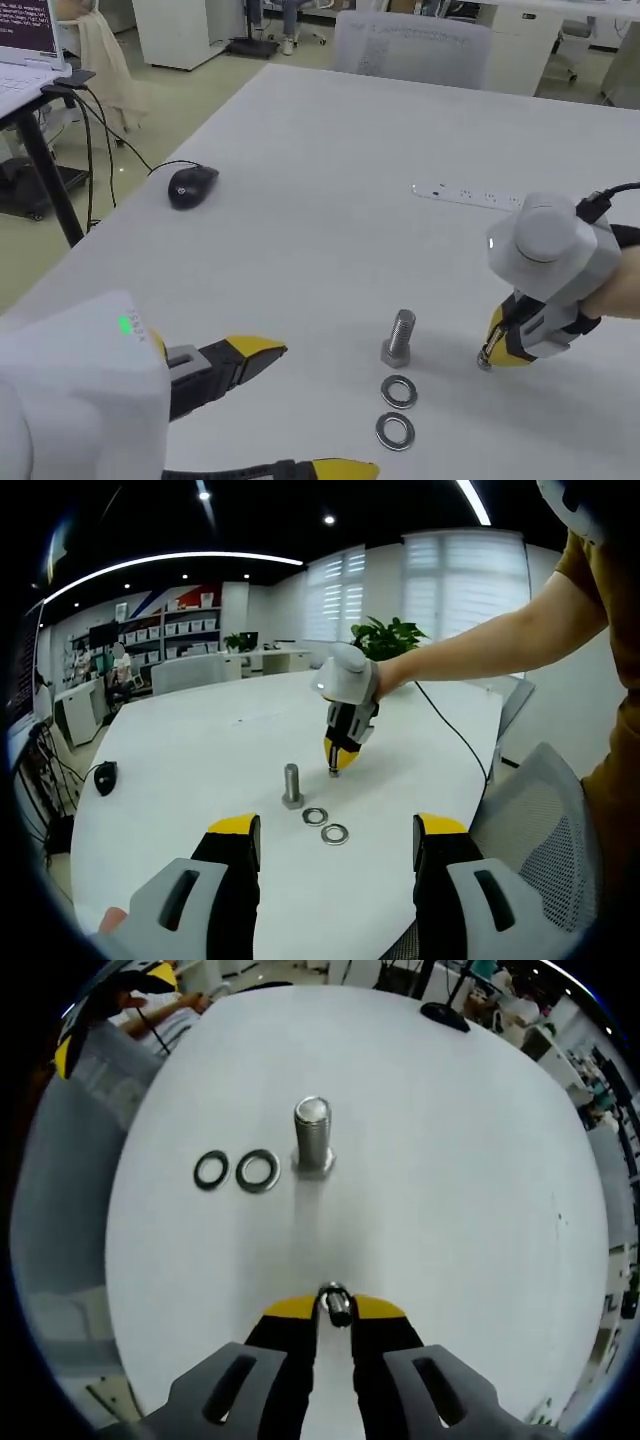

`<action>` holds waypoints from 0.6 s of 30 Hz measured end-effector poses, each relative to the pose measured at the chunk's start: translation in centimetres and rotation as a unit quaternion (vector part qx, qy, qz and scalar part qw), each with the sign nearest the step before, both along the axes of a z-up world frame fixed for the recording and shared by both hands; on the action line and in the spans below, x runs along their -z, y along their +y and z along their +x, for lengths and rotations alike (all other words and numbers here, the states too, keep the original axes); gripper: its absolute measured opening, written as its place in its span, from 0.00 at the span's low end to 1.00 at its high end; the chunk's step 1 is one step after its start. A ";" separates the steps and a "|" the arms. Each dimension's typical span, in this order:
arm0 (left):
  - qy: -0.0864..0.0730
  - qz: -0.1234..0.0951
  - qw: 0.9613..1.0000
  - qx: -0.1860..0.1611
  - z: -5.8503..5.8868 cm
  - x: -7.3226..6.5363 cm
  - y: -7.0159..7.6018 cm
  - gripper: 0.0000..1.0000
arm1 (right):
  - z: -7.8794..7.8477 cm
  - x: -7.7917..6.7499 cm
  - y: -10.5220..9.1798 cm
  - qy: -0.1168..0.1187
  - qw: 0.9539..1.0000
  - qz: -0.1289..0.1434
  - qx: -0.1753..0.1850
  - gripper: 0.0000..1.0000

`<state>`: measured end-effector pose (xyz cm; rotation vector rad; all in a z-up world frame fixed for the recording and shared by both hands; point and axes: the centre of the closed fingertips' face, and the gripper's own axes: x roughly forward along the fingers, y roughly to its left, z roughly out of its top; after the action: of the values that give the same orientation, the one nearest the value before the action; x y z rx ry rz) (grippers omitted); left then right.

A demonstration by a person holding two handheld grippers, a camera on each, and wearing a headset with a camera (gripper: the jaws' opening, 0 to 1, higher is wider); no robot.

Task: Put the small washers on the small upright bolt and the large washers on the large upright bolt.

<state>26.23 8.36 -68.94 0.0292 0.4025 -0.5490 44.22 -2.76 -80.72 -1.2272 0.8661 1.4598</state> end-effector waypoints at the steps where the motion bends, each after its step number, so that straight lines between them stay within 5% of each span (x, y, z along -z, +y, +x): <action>1: 0.000 0.000 1.000 0.000 0.0 0.0 0.0 0.61 | 0.0 0.1 0.0 0.002 1.000 0.000 0.002 0.13; 18: 0.000 0.003 1.000 0.000 0.1 0.2 0.2 0.61 | -0.2 -0.2 -0.3 -0.006 1.000 0.014 0.013 0.16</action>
<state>26.35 8.56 -69.10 0.0342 0.4045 -0.5482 44.04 -3.03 -80.51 -1.1978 0.8487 1.4379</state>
